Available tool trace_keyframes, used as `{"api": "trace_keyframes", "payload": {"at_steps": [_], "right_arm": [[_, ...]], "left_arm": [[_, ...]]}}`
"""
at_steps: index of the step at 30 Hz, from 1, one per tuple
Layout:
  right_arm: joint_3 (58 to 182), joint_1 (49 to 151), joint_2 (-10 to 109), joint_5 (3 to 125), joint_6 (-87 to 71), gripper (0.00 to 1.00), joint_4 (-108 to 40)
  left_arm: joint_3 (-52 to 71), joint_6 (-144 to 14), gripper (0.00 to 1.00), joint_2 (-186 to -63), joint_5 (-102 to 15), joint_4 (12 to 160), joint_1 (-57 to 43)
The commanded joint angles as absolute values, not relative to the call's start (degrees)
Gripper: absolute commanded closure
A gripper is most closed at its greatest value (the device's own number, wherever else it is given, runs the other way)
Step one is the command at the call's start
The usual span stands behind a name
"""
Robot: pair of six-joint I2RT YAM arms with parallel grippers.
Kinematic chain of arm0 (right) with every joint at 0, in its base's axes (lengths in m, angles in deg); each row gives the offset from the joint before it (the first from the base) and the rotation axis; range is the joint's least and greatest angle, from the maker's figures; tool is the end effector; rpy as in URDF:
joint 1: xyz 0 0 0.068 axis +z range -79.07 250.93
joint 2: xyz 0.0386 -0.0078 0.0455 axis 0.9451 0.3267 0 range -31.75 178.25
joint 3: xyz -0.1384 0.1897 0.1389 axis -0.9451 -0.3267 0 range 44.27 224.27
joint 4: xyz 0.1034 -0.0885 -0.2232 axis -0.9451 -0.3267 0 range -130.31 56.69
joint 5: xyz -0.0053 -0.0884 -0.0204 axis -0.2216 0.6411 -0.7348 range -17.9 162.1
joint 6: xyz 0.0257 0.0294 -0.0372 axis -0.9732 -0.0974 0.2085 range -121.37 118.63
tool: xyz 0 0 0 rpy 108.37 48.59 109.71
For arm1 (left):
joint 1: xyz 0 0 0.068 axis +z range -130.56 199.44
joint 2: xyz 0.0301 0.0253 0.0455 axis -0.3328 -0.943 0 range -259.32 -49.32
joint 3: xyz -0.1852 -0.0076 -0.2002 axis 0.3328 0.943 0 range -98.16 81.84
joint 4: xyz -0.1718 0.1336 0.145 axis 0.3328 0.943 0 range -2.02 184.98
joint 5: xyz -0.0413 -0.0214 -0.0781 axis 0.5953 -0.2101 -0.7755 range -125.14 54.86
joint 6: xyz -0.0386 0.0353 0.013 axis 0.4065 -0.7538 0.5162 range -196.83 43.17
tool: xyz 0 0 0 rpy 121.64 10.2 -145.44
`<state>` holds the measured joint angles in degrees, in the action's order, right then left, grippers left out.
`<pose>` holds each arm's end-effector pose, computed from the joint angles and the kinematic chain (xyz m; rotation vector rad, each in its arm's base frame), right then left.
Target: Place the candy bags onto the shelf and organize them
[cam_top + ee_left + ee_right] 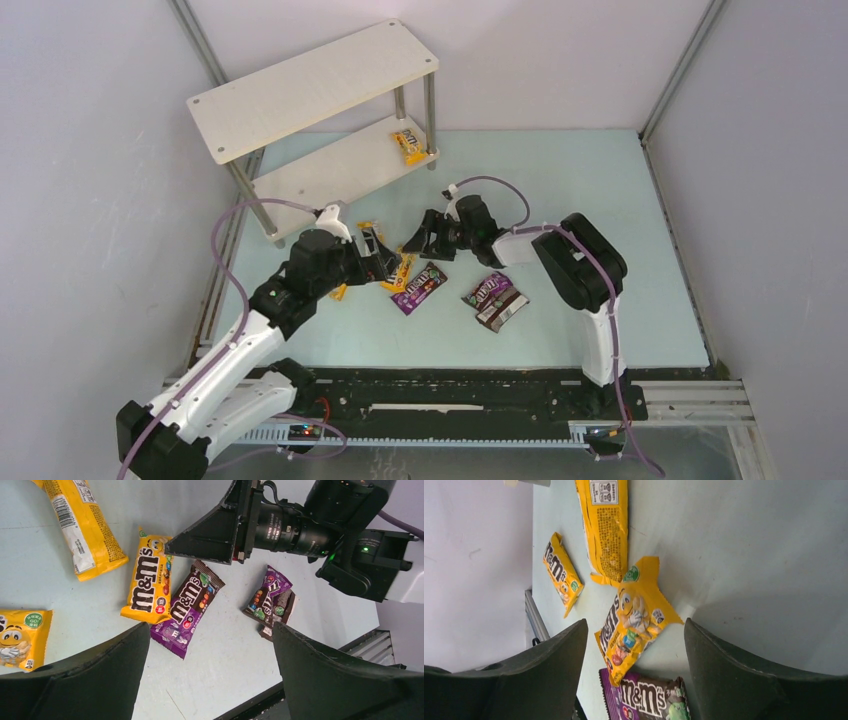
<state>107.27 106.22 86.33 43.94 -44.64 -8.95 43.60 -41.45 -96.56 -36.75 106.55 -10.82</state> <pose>0.3366 0.2588 0.1261 -0.1682 2.3277 1.2810 0.1630 -0.0963 0.2776 -0.0771 2.1332 -0.7264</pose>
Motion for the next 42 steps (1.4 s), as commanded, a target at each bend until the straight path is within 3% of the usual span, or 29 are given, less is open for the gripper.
{"api": "trace_keyframes", "payload": {"at_steps": [1, 6, 19, 29, 35, 42], "right_arm": [[109.4, 105.8, 89.3, 43.3, -48.8, 0.21, -6.3], [109.4, 106.4, 89.4, 42.8, -49.2, 0.26, -5.2], [108.9, 104.8, 91.9, 38.1, -53.0, 0.52, 3.1], [103.6, 102.0, 87.2, 32.7, -52.9, 1.00, 15.7], [98.0, 100.3, 81.3, 29.3, -54.0, 1.00, 21.0], [87.2, 97.2, 61.6, 27.7, -56.7, 1.00, 23.9]], "left_arm": [[43.5, -42.4, 0.04, -95.7, -35.8, 104.5, -11.3], [44.8, -42.3, 0.04, -95.5, -36.0, 104.2, -11.3], [55.3, -33.2, 0.04, -98.8, -41.0, 92.8, -11.2], [63.2, -26.5, 0.02, -92.8, -46.2, 82.0, -7.3], [66.5, -23.1, 0.02, -89.8, -51.3, 74.1, -5.0], [72.1, -12.7, 0.01, -89.4, -59.1, 57.0, -3.2]]}}
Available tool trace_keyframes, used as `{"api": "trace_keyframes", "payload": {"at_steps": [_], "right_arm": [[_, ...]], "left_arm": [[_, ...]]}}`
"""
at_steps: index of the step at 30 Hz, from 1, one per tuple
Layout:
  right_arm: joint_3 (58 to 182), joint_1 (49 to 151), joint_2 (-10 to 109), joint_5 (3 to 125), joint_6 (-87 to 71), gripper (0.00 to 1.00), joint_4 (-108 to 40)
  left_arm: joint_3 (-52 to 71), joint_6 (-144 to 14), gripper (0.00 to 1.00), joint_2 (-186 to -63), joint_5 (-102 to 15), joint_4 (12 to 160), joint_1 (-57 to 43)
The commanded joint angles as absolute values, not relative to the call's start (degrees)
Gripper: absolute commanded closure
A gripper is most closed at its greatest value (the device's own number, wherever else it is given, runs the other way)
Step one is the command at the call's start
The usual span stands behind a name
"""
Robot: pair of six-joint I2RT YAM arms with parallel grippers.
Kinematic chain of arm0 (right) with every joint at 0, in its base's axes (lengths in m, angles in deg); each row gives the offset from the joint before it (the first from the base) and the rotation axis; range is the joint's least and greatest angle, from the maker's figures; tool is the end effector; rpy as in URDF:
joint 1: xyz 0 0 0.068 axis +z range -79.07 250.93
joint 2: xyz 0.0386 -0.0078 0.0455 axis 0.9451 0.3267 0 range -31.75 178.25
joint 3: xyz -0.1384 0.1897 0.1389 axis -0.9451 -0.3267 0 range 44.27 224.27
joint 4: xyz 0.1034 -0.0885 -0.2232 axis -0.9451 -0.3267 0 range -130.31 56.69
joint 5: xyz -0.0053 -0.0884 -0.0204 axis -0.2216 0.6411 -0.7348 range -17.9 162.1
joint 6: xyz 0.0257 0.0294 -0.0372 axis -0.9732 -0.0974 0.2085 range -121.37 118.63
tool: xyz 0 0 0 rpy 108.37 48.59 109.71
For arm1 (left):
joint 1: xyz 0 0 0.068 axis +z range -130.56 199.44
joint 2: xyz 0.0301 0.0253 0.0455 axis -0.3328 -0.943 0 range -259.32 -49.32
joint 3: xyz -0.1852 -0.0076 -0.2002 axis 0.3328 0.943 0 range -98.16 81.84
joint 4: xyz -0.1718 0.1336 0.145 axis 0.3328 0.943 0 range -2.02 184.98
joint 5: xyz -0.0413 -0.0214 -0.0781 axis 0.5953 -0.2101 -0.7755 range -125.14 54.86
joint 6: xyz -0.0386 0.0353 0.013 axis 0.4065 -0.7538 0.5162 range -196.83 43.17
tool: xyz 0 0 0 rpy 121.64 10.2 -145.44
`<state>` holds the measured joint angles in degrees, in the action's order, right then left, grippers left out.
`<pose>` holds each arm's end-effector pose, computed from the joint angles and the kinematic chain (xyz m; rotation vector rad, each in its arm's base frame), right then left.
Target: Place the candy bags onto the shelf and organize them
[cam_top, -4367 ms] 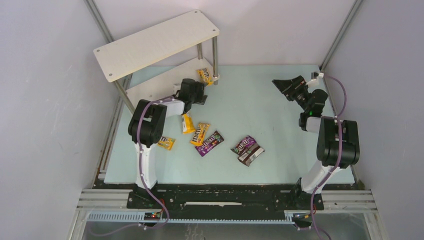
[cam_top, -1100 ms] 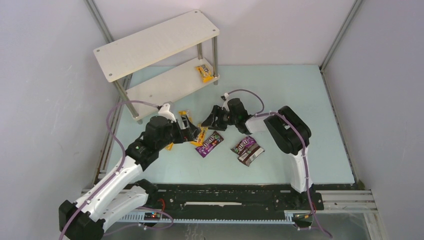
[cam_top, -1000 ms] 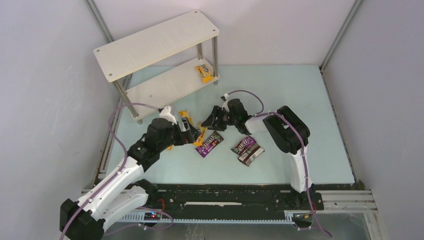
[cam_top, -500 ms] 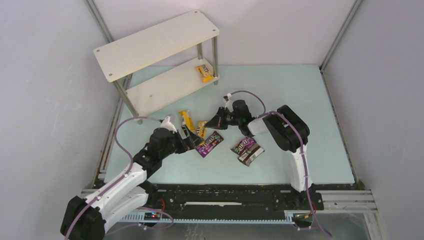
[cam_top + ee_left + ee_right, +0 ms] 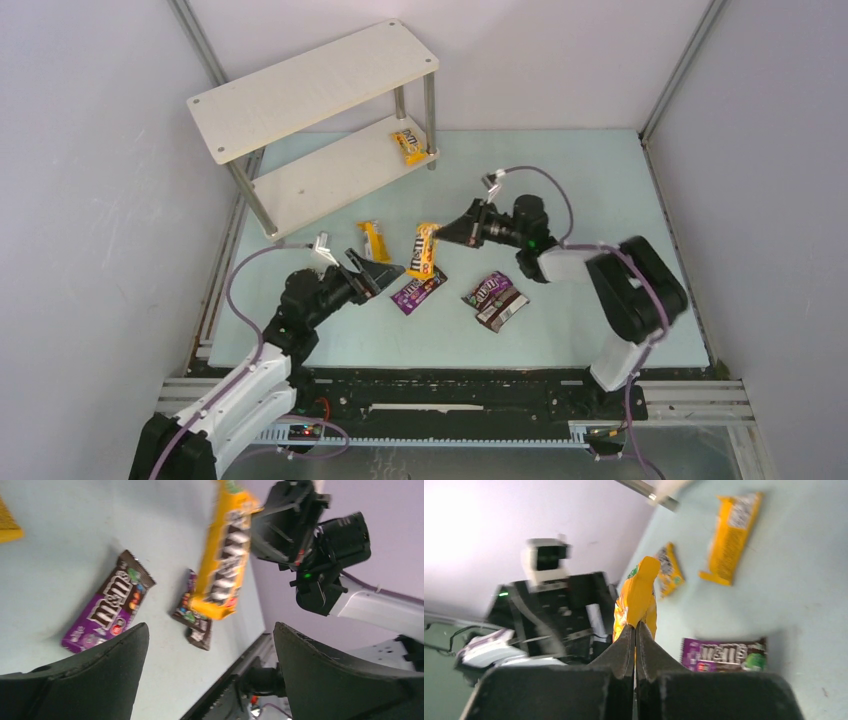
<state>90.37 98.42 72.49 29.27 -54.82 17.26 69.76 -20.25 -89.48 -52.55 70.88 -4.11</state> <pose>0.3121 0.1897 0.1799 -0.2060 1.9662 1.6210 0.1503 -0.0772 0.2008 -0.3139 1.9133 -1.2466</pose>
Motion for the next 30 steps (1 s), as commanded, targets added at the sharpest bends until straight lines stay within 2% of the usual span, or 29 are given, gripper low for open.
{"api": "trace_keyframes", "payload": {"at_steps": [1, 7, 14, 17, 25, 30], "right_arm": [[85.8, 97.2, 59.1, 29.5, -57.3, 1.00, 23.9], [81.3, 99.8, 49.9, 40.0, -65.0, 1.00, 28.3], [82.9, 105.3, 50.1, 47.0, -68.7, 1.00, 32.9], [83.9, 106.8, 49.9, 48.2, -67.8, 1.00, 30.9], [84.4, 110.3, 47.8, 51.9, -62.5, 1.00, 25.0], [84.4, 111.0, 46.5, 53.8, -60.4, 1.00, 23.0]], "left_arm": [[72.4, -11.2, 0.02, -89.7, -59.7, 55.4, -3.1], [75.5, -0.1, 0.07, -91.6, -60.0, 41.2, -3.6], [75.6, -0.5, 0.05, -93.9, -56.1, 32.1, -7.3], [75.6, 0.1, 0.07, -94.4, -55.0, 29.6, -8.2], [77.0, 4.0, 0.36, -94.0, -51.6, 29.5, -8.9], [77.3, 5.0, 0.49, -93.2, -50.6, 29.5, -9.6]]}}
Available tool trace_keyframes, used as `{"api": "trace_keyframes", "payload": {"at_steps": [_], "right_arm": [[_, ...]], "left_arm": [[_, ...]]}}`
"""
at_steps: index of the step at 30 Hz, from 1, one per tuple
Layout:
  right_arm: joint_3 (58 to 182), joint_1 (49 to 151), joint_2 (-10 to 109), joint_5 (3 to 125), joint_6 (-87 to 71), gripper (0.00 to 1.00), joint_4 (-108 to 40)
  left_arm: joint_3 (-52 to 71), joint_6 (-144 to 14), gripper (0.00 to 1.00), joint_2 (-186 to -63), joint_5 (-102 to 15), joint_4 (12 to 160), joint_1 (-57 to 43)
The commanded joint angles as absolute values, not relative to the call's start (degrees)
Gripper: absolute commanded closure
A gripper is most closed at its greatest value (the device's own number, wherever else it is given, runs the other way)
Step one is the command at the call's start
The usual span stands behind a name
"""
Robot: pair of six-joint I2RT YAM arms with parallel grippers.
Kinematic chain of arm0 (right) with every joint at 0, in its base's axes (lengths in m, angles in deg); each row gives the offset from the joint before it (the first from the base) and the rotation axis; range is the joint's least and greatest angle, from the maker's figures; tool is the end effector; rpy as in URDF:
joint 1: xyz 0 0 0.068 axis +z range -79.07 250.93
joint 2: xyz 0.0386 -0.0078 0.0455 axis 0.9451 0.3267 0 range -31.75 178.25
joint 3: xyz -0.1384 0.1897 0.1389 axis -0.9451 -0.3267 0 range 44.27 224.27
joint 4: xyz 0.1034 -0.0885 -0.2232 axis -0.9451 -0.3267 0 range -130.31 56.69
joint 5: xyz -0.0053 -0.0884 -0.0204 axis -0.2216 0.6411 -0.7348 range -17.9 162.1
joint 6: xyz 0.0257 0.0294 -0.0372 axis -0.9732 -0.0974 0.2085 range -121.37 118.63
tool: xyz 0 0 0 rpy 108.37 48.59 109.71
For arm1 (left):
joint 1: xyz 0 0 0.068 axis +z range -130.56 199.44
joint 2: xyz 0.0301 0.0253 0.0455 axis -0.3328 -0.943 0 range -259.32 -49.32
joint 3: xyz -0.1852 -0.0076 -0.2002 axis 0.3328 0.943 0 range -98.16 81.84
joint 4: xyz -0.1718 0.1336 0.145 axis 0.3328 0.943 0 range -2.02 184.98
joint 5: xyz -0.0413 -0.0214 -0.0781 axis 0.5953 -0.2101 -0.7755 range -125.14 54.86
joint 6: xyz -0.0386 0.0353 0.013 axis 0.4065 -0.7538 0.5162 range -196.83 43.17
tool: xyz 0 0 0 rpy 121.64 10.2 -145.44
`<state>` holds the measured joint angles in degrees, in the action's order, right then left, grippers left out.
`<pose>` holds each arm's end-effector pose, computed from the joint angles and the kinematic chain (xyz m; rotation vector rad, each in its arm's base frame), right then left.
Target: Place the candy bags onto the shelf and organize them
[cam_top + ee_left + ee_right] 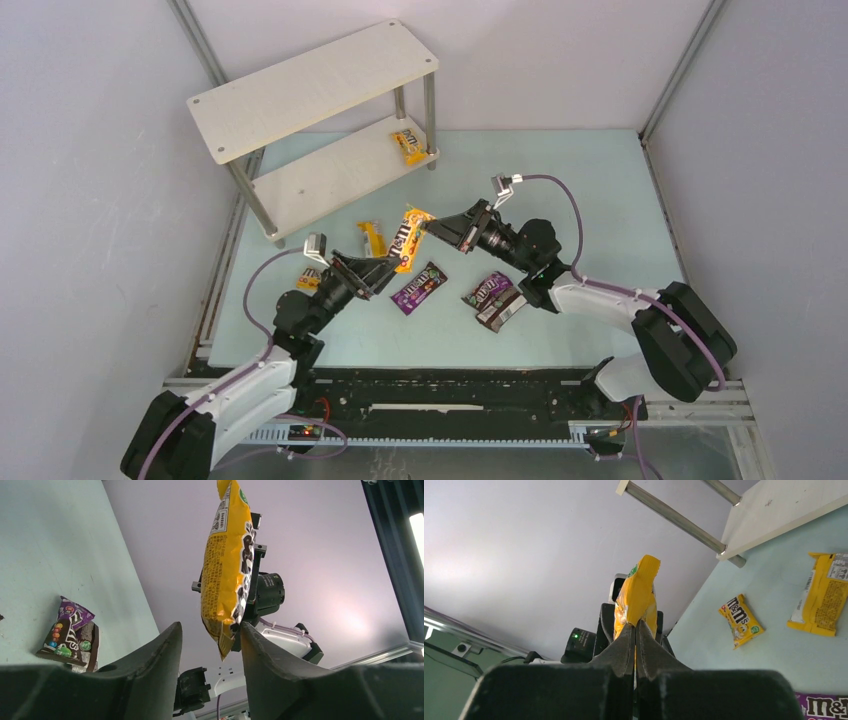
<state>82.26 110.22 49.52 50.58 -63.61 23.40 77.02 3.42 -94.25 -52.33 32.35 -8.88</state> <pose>0.2267 0.2023 0.2751 -0.0571 1.5841 1.6976 0.1386 -0.0867 0.2169 -0.3946 1.5022 -1.7618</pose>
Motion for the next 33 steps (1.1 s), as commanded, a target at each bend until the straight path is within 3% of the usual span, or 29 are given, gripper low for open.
{"api": "trace_keyframes", "payload": {"at_steps": [1, 21, 28, 33], "right_arm": [[84.4, 111.1, 46.4, 54.0, -60.2, 1.00, 22.9], [84.4, 111.2, 48.7, 51.6, -61.2, 1.00, 25.3], [84.4, 110.5, 49.3, 51.6, -61.3, 1.00, 25.9], [84.4, 108.6, 50.9, 50.4, -61.5, 0.81, 26.5]], "left_arm": [[77.4, 5.0, 0.50, -92.9, -50.3, 29.5, -9.6], [73.3, 3.8, 0.61, -96.5, -49.5, 29.1, -10.0], [72.4, 3.6, 0.71, -98.6, -49.3, 28.2, -10.0], [72.2, 3.5, 0.87, -100.1, -48.3, 28.0, -10.0]]}}
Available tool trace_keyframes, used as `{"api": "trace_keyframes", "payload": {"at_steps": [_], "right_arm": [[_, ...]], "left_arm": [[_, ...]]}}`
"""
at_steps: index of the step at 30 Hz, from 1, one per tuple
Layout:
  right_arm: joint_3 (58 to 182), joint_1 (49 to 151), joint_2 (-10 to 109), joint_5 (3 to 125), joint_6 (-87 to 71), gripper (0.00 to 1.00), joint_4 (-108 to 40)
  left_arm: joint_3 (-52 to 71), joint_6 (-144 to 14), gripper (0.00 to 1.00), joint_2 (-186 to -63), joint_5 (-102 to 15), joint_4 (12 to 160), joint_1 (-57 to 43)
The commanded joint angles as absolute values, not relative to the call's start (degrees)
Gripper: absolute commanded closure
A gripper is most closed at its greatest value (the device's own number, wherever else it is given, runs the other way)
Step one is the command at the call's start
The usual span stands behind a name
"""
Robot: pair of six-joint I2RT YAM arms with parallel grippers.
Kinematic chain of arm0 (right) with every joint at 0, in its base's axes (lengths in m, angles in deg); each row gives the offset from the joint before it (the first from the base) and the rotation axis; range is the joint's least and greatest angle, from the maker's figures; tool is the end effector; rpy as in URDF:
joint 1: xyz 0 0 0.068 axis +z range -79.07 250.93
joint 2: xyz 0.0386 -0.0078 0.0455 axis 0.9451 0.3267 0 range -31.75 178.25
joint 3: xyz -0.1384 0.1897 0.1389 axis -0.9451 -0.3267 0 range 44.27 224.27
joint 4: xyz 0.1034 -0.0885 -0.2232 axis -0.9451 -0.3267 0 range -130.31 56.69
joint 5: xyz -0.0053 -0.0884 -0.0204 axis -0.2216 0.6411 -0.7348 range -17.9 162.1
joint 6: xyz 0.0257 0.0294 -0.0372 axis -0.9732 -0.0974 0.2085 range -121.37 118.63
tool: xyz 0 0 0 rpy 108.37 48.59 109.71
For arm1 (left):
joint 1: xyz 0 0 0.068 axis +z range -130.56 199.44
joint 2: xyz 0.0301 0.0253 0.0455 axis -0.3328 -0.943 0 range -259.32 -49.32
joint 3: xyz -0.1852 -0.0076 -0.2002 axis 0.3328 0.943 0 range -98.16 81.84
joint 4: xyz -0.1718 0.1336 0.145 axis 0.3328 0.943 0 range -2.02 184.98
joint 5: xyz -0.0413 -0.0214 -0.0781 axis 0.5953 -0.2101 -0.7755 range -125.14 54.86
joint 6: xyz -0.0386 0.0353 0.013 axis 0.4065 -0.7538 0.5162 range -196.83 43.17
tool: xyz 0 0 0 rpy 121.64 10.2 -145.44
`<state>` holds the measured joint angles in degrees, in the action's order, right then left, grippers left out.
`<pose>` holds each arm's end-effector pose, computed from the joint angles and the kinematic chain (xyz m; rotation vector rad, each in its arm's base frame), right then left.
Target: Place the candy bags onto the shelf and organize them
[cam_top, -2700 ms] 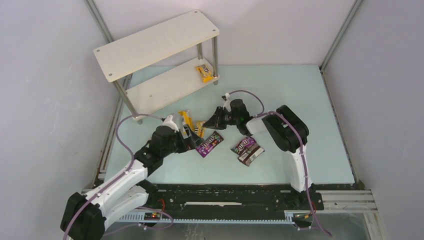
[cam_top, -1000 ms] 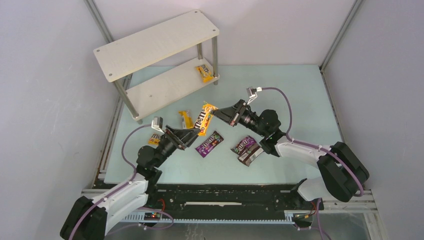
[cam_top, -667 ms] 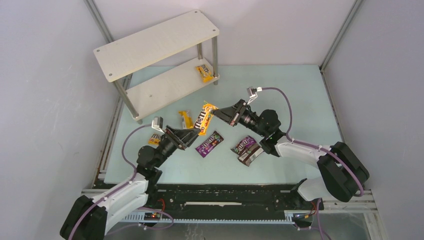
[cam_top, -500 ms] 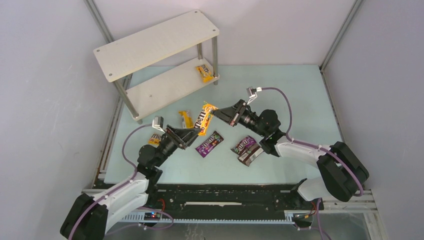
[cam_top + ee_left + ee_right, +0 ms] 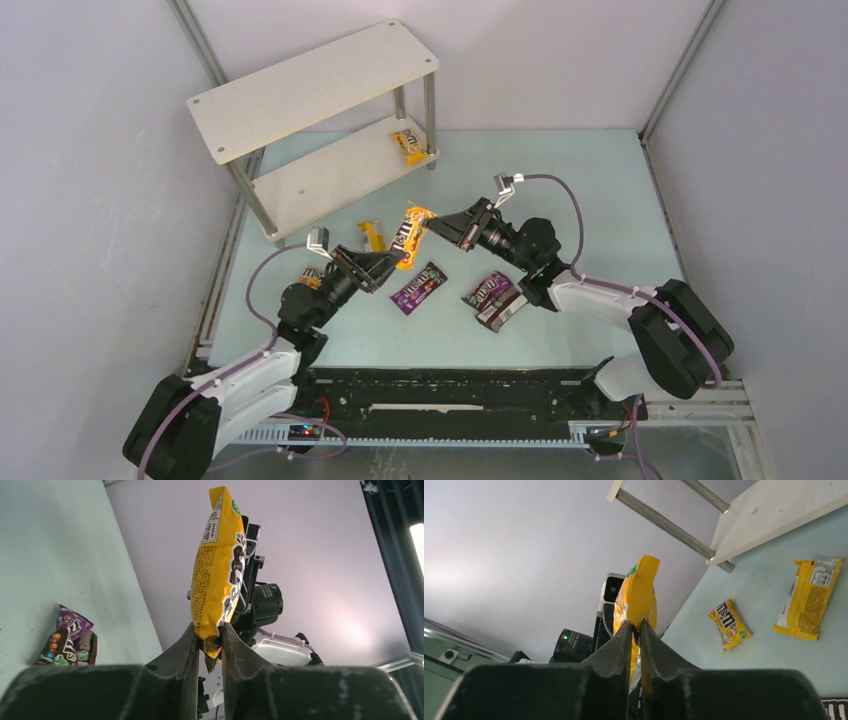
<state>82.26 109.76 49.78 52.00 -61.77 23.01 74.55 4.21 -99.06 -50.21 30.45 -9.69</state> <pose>0.2297 0.2006 0.2732 -0.0477 1.5800 1.6493 0.1486 -0.0935 0.2221 -0.4338 1.4970 -1.7602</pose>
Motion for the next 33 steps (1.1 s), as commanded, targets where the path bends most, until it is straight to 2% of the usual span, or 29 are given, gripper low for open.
{"api": "trace_keyframes", "payload": {"at_steps": [1, 7, 9, 15, 18, 22, 26, 33], "right_arm": [[84.4, 108.1, 51.4, 49.9, -61.6, 0.76, 26.8], [84.4, 101.6, 54.1, 47.1, -61.6, 0.39, 27.2], [84.8, 97.8, 55.9, 46.2, -61.4, 0.34, 27.3], [88.7, 83.4, 63.8, 39.8, -59.1, 0.32, 26.6], [91.3, 78.6, 65.7, 38.9, -54.6, 0.31, 22.4], [91.0, 76.7, 67.2, 38.2, -48.4, 0.30, 17.2], [88.5, 76.5, 68.7, 36.0, -49.8, 0.30, 20.8], [88.3, 75.2, 68.2, 35.7, -50.1, 0.29, 21.2]], "left_arm": [[72.0, 3.4, 0.88, -100.5, -47.9, 28.0, -10.0], [70.0, 3.7, 0.99, -106.1, -46.0, 26.8, -9.7], [69.1, 3.9, 1.00, -109.0, -44.9, 25.1, -9.2], [64.9, 7.1, 1.00, -121.7, -41.4, 19.3, -6.2], [62.2, 8.3, 1.00, -130.5, -38.2, 11.6, -3.5], [56.9, 10.5, 1.00, -141.6, -31.7, 6.2, -0.9], [50.5, 9.0, 1.00, -149.1, -27.2, 6.3, 0.4], [40.3, 7.5, 1.00, -158.1, -18.5, 13.9, 1.5]]}}
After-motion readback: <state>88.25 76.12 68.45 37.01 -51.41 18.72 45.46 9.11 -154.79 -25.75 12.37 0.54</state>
